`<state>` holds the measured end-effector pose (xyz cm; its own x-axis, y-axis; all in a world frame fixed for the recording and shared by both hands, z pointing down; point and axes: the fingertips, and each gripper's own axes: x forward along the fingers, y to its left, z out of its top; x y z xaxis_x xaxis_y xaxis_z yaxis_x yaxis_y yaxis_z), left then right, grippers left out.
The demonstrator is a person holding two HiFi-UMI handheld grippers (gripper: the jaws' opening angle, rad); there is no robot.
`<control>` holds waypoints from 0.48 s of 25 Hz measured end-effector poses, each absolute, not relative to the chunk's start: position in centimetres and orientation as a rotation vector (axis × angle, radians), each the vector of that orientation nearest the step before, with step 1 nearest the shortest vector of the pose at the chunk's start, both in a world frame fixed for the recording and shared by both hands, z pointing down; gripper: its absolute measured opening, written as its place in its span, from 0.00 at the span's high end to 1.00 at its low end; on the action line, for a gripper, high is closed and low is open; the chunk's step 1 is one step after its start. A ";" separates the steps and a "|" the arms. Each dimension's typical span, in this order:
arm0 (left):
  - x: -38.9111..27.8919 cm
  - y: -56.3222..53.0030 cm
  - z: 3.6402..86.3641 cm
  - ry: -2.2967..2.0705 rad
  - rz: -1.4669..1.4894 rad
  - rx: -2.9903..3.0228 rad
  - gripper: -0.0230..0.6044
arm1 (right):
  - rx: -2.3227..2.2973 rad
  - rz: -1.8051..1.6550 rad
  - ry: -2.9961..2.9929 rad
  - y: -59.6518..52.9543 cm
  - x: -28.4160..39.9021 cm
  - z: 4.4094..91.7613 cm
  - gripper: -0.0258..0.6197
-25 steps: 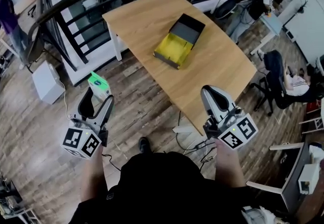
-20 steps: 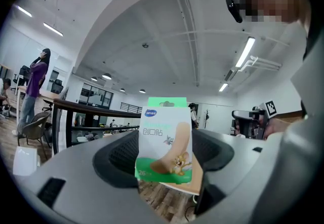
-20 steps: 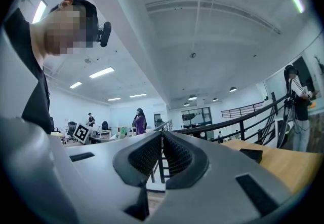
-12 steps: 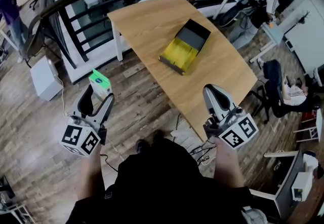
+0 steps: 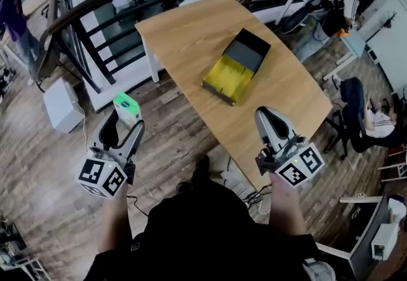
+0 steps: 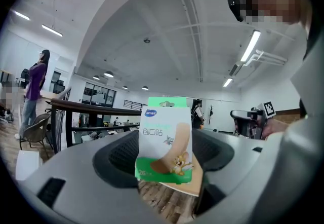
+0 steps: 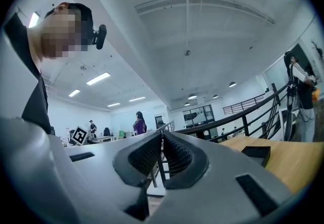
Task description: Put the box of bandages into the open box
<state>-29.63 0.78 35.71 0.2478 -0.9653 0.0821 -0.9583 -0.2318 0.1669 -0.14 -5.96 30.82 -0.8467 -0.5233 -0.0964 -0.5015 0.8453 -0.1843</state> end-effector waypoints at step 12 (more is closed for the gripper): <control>-25.4 -11.6 34.8 -1.764 0.027 2.366 0.44 | -0.829 -0.315 2.811 -17.7 3.4 32.2 0.90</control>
<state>-25.42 -11.56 34.80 0.2920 -0.9478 0.1279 -0.9513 -0.2740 0.1410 3.38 -17.72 32.22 -0.8248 -0.5517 -0.1241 -0.5105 0.8208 -0.2563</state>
